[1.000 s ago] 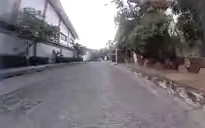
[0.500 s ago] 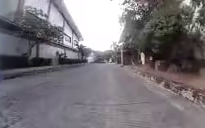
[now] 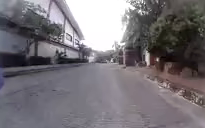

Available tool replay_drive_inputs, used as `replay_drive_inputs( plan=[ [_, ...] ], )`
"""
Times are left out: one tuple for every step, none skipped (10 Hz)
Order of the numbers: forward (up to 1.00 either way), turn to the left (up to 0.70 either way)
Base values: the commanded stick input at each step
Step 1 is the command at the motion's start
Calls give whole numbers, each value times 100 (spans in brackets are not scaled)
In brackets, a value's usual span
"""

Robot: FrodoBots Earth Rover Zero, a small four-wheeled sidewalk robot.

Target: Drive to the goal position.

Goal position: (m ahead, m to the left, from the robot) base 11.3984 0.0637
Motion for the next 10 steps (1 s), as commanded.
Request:
replay_drive_inputs(
  plan=[
    [100, 21],
    [100, 17],
    [100, 40],
    [100, 39],
    [100, 24],
    [100, 1],
    [100, 3],
    [100, 8],
    [100, 17],
    [100, 8]
  ],
)
